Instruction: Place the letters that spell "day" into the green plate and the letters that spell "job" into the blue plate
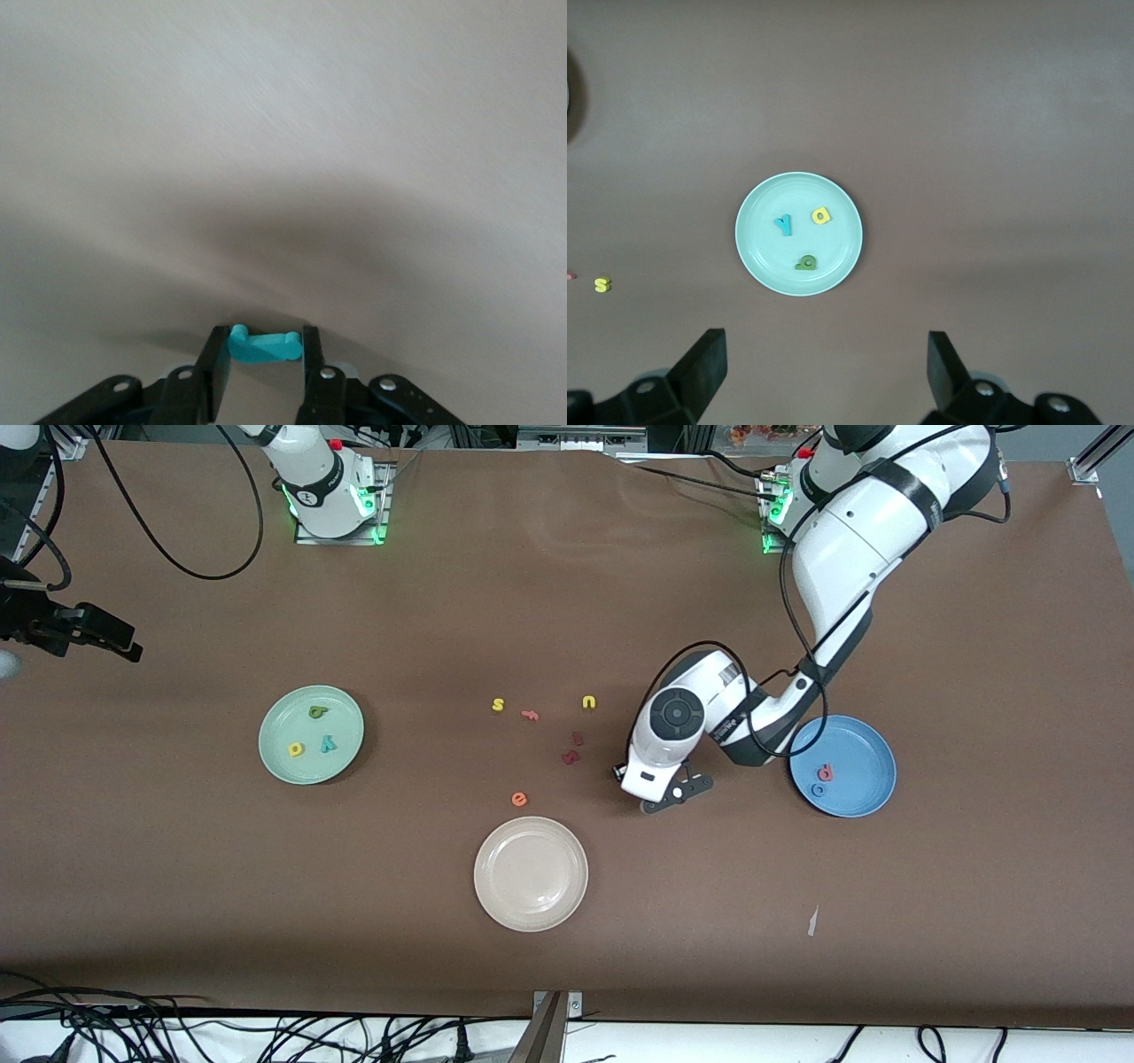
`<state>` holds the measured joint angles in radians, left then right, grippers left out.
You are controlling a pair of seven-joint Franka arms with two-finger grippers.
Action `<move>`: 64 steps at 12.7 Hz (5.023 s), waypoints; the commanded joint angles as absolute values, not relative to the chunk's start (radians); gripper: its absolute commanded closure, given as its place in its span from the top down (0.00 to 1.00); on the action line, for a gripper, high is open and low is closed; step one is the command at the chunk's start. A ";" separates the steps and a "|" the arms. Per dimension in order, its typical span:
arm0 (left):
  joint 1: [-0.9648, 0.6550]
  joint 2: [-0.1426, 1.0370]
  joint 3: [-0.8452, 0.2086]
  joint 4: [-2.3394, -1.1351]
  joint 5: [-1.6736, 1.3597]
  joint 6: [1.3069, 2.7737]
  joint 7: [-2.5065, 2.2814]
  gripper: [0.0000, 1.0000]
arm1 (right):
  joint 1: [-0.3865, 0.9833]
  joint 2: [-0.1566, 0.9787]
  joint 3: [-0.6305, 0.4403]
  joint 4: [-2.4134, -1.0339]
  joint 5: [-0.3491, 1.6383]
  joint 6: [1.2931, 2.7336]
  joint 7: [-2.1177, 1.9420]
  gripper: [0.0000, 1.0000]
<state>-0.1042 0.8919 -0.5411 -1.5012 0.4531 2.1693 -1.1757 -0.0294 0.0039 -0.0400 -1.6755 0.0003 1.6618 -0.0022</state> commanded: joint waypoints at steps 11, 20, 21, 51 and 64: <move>0.356 0.776 -0.635 -1.523 0.529 1.824 -0.093 0.26 | -0.028 0.000 -0.043 -1.660 0.017 1.643 -0.012 1.00; 0.465 0.701 -0.644 -1.522 0.467 1.761 0.008 1.00 | -0.028 0.000 -0.041 -1.660 0.014 1.641 -0.015 1.00; 0.475 0.666 -0.637 -1.522 0.410 1.761 -0.011 1.00 | -0.028 0.000 -0.041 -1.660 0.014 1.641 -0.017 1.00; 0.104 0.074 -0.086 -1.594 -0.035 1.606 0.002 1.00 | -0.028 -0.003 -0.043 -1.663 0.017 1.615 -0.012 1.00; 0.104 0.074 -0.089 -1.589 -0.037 1.598 0.002 1.00 | -0.028 -0.002 -0.049 -1.663 0.017 1.618 -0.015 1.00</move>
<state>0.1064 0.0953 -0.0949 -1.5739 -0.0062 1.5992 -0.0138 -0.0257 0.0039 -0.0445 -1.6721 0.0008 1.6331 -0.0030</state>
